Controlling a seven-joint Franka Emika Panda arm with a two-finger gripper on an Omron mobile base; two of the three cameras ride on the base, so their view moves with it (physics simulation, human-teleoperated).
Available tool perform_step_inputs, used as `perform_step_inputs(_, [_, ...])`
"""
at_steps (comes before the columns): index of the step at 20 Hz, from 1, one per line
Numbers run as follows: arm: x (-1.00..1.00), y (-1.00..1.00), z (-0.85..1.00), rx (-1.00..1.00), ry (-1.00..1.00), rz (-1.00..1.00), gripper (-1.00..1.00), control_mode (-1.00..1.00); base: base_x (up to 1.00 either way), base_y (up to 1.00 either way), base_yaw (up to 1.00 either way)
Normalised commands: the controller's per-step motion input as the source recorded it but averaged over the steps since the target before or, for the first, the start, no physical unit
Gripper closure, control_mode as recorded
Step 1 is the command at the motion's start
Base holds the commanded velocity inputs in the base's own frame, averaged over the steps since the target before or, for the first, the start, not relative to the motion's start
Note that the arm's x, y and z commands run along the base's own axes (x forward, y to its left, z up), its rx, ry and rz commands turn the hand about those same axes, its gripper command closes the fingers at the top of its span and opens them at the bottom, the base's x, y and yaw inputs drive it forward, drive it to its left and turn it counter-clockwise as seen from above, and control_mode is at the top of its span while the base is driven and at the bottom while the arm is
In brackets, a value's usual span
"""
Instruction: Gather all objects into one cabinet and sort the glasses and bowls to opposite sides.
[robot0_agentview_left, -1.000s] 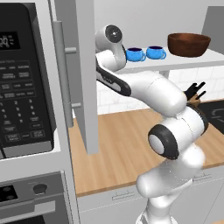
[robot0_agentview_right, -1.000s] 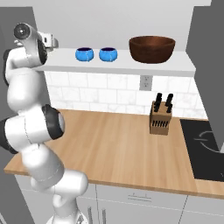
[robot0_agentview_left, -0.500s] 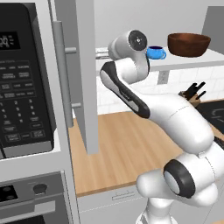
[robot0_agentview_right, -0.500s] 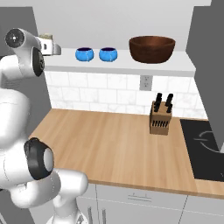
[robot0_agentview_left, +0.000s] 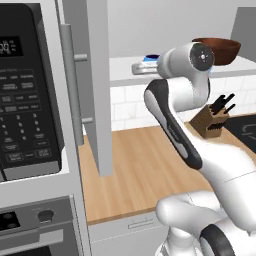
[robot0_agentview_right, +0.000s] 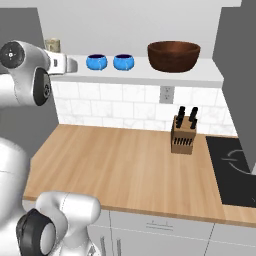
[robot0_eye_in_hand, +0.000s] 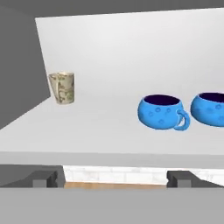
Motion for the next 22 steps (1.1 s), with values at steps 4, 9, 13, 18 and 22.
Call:
perform_step_inputs(4, [-0.74,-0.66,0.07,0.0,0.0,-0.02,-1.0,-1.0,0.0,0.0,0.0])
perform_step_inputs(9, [-0.6,-0.64,0.07,0.0,0.0,0.0,-1.0,-1.0,0.0,0.0,0.0])
perform_step_inputs(13, [-0.48,-0.59,0.05,0.0,0.0,0.0,-1.0,-1.0,0.0,0.0,0.0])
perform_step_inputs(18, [-0.37,-0.5,0.01,0.0,0.0,-0.01,-1.0,-1.0,0.0,0.0,0.0])
perform_step_inputs(22, [-0.11,-0.45,0.0,0.0,0.0,0.0,-1.0,-1.0,0.0,0.0,0.0])
